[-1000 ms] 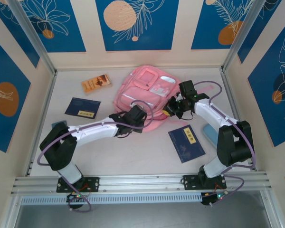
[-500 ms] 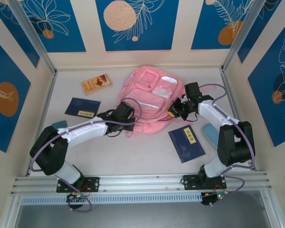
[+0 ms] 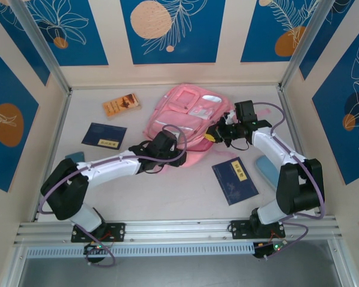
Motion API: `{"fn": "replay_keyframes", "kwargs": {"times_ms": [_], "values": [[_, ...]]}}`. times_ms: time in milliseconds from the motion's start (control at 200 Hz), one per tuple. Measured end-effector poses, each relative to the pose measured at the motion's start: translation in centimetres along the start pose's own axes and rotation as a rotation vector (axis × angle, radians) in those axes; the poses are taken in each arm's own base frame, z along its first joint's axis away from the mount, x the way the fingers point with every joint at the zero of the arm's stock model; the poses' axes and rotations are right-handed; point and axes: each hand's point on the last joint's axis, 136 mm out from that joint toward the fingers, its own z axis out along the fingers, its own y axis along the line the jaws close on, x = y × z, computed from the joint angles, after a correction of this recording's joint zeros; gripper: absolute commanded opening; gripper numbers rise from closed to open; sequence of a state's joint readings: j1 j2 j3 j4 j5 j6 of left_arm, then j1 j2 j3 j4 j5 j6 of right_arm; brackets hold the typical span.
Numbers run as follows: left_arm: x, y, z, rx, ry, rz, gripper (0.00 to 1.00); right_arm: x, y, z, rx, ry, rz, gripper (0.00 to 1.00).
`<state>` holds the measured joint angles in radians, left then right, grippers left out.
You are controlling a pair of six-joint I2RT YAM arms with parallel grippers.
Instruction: Pack the student bag
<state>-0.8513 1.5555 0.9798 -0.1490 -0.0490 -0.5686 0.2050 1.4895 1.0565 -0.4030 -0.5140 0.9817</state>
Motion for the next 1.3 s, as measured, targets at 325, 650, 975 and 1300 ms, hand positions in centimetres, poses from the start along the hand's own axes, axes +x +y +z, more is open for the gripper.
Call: {"fn": "replay_keyframes", "kwargs": {"times_ms": [325, 650, 975, 1300], "values": [[-0.1, 0.9, 1.3, -0.059, -0.025, -0.050, 0.32, 0.3, 0.9, 0.1, -0.035, 0.016, 0.016, 0.00], [-0.5, 2.2, 1.1, -0.163, -0.057, -0.066, 0.22, 0.6, 1.6, 0.1, -0.050, 0.021, 0.008, 0.00], [-0.5, 2.1, 1.1, -0.164, -0.054, -0.050, 0.00, 0.6, 1.2, 0.1, -0.031, 0.011, 0.012, 0.00], [0.1, 3.0, -0.7, -0.179, -0.066, -0.003, 0.00, -1.4, -2.0, -1.5, 0.078, -0.088, 0.030, 0.00]]}}
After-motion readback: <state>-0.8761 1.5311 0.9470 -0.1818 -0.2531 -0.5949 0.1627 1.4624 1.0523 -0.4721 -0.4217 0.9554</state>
